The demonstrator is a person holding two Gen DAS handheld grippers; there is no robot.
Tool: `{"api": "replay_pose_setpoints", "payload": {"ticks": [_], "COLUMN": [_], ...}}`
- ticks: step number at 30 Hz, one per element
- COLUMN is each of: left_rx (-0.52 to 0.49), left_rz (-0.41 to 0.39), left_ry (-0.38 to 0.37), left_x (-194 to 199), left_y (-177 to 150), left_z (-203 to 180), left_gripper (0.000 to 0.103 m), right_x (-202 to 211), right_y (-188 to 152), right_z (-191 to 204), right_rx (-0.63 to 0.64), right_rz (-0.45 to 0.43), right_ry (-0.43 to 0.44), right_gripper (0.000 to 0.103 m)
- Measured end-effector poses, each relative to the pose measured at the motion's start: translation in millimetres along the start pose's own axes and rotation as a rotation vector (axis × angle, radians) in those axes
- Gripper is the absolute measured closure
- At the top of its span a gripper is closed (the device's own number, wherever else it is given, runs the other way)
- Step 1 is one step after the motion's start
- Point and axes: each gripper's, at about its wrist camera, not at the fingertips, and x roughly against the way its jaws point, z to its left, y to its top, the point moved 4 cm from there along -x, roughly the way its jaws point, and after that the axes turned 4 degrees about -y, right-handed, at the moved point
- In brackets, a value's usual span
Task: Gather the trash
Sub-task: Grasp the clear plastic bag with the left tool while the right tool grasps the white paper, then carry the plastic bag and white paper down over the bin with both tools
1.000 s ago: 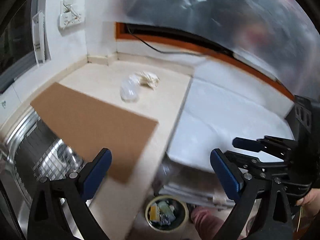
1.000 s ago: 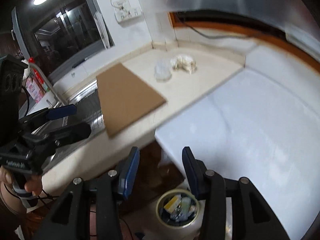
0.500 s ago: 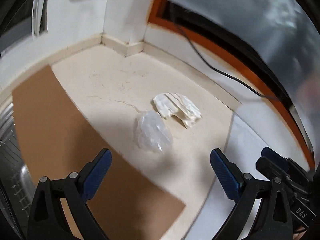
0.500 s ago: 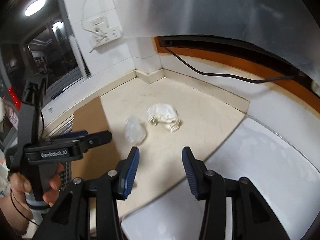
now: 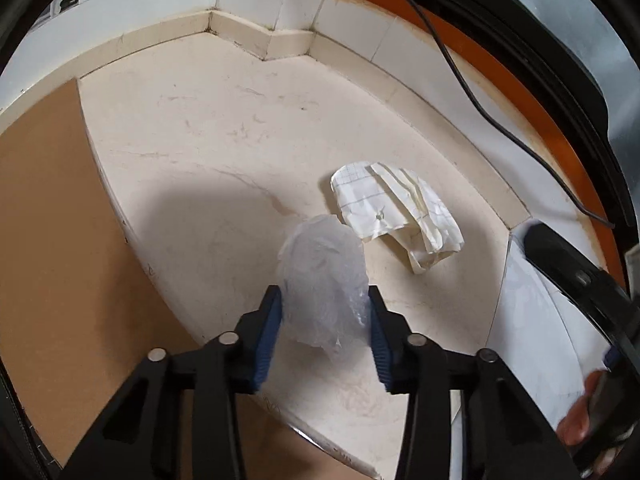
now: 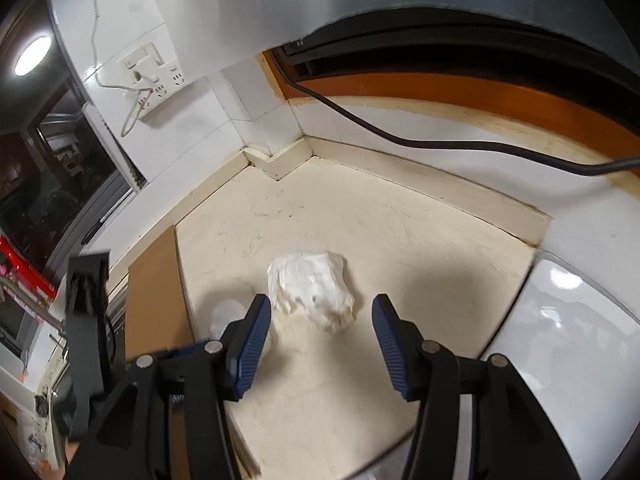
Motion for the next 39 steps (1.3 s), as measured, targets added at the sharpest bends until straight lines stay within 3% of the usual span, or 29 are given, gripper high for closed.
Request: {"api": "replay_pose_setpoints", "payload": {"ticks": [2,5,9,12,17,18,19,21,30,39], "left_rx": [0.005,0.019,0.039,0.065,0.091,0.09,0.091,0.089,0.033,-0.108], "left_rz": [-0.018,-0.05,-0.109,-0.137,-0.16,-0.164,-0.165,-0.165,-0.166,-0.207], "left_ry": [-0.007,-0.019,-0.03,-0.031,-0.029,-0.027,-0.027,-0.03,-0.06,-0.101], "left_x": [6,16,36,47,66,69,73,79,126,194], "left_y": [-1,-4,-5,-6,-14,-16,-19,-23,-64,-137], "left_z": [2,3,8,12,19,20,18,18,2,-32], "left_gripper": [0.077,0.082,0.083,0.084,0.084,0.084,0.084,0.084,0.084,0.084], "right_x": [-13,-35,-54,-66,-82,-83,-80,-75,6,124], "right_y": [3,6,11,10,2,0,-3,-8,-45,-125], "right_z": [4,9,18,23,23,21,19,15,18,22], "right_rx": [0.002,0.007,0.015,0.024,0.049,0.043,0.032,0.015,-0.01,-0.029], "right_rz": [0.019,0.05,0.066,0.092,0.116,0.115,0.099,0.093,-0.002,-0.075], "right_ry": [-0.008,-0.024,-0.018,-0.015,-0.078,-0.082,-0.075,-0.062,-0.023,0.038], "right_gripper": [0.05,0.049,0.048,0.037,0.037,0.04,0.055,0.06,0.062,0.062]}}
